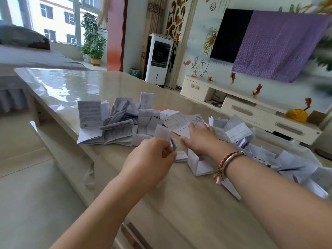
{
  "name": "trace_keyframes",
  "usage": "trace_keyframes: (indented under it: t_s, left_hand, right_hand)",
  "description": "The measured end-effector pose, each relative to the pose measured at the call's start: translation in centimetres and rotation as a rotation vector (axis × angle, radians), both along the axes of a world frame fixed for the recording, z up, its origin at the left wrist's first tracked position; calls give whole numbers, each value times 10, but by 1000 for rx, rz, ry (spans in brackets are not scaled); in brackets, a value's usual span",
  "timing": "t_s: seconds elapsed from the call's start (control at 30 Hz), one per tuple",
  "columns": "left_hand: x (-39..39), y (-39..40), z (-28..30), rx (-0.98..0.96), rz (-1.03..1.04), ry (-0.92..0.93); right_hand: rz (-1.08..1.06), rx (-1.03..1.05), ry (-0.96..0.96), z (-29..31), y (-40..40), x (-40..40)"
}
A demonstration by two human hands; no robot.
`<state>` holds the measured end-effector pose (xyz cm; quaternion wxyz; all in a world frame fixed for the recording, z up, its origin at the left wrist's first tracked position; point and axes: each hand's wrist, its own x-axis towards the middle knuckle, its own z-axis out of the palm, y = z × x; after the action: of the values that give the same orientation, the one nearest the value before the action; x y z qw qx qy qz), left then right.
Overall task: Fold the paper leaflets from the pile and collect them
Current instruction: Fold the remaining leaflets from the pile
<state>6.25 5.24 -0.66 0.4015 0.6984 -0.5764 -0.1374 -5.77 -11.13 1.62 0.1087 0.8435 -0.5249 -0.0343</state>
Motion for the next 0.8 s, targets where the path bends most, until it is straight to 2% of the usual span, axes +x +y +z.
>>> trace_keyframes:
  t_s: [0.13,0.37,0.6,0.8]
  left_hand:
    - [1,2,2,-8,-7,-7]
    - [-1,3,4,-14,-14,-1]
    - [-5,-1,6,1,-17,33]
    - [-12,0,11,-13,-16,48]
  right_hand:
    - [39,-93,62,-2,0,0]
    - [246,-312,-18,17,14,-4]
    - [241,-317,-516,36,33,-23]
    - [215,-299,-835,45,46,-42]
